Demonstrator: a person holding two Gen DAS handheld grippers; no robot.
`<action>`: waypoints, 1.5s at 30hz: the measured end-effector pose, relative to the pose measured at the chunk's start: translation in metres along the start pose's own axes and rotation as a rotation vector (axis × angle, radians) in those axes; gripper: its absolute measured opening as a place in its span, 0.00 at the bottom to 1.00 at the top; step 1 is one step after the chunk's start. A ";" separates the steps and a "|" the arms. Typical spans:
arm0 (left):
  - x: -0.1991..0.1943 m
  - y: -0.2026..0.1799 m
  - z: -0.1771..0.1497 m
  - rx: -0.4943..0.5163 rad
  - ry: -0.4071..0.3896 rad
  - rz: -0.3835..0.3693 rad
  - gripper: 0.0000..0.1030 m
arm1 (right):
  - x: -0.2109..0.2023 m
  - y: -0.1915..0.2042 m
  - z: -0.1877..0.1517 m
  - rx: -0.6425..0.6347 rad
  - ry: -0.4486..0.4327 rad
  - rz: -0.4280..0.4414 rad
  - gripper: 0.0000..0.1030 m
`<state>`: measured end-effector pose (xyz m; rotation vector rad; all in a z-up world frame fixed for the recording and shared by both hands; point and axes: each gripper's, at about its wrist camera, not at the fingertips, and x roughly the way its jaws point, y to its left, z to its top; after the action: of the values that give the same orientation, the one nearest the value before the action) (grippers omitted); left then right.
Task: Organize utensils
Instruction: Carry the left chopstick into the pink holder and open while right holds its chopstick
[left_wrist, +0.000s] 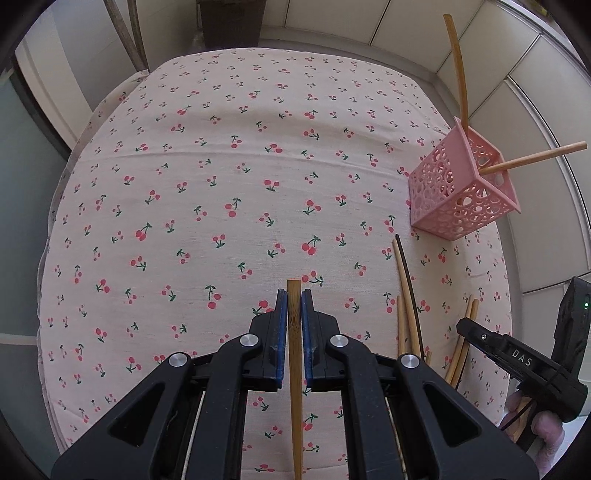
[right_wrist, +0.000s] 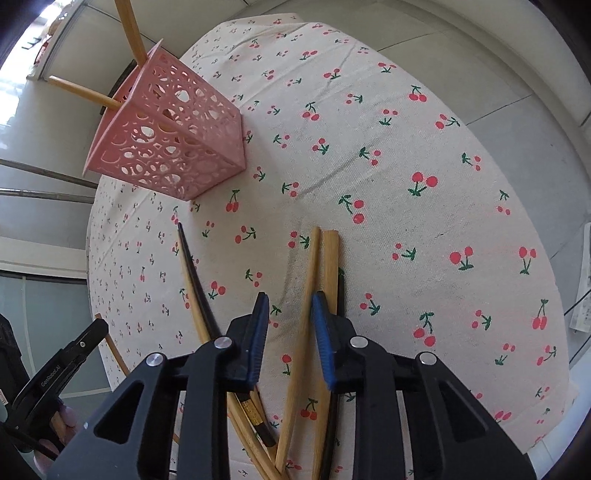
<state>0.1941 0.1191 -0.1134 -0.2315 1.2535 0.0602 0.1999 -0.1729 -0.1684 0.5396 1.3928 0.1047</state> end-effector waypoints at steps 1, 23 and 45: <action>0.000 0.000 0.000 0.000 0.000 0.002 0.07 | 0.001 0.002 0.001 -0.004 -0.001 -0.006 0.24; -0.051 0.004 -0.006 0.037 -0.147 -0.062 0.07 | -0.077 0.037 -0.015 -0.151 -0.305 0.049 0.06; -0.204 -0.022 -0.012 0.068 -0.612 -0.085 0.07 | -0.232 -0.008 -0.026 -0.131 -0.614 0.202 0.06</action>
<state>0.1222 0.1115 0.0795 -0.1872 0.6348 0.0128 0.1284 -0.2601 0.0360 0.5430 0.7273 0.1749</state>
